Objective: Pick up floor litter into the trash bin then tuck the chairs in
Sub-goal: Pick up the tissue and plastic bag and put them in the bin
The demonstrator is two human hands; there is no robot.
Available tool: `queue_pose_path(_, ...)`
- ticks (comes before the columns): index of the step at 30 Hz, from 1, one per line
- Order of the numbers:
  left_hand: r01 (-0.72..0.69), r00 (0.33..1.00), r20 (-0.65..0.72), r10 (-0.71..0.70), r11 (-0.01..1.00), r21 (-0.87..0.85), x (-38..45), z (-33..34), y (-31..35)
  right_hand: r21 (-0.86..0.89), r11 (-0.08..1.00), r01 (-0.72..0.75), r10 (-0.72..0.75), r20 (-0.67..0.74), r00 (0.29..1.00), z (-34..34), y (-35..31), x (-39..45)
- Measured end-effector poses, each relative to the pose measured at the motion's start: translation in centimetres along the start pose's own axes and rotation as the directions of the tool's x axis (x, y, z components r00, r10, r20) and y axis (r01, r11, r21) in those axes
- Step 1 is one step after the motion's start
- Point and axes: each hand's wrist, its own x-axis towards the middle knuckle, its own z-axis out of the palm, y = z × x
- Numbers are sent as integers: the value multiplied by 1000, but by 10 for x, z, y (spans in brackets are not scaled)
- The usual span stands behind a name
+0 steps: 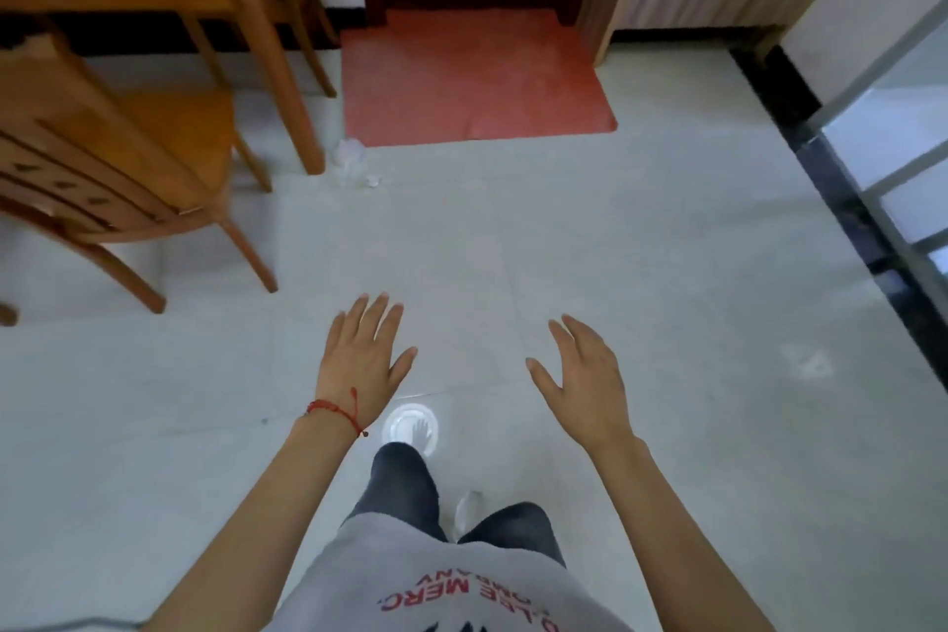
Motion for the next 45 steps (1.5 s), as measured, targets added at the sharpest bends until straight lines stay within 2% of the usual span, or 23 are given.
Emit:
queue_pose_path(6,76,997,10,-76,997,-1,57,0,-23,-4,998,60,-60,40,997,4,-5,78)
queue_pose_path(14,70,997,-11,-70,998,0,203,-24,-76,-11,999,42,-41,44,998,4,-34,228)
queue_pose_path(22,76,996,-56,-76,997,-12,327,-62,-119,-15,998,68,-68,-19,997,-13,-63,350)
queue_pose_path(38,177,981,-76,-180,983,-47,574,-90,-129,-48,978,202,-200,51,979,-66,-38,642)
queue_pose_path(45,227,970,-75,-232,972,-62,656,-98,-142,-67,967,245,-240,73,968,-74,-45,738)
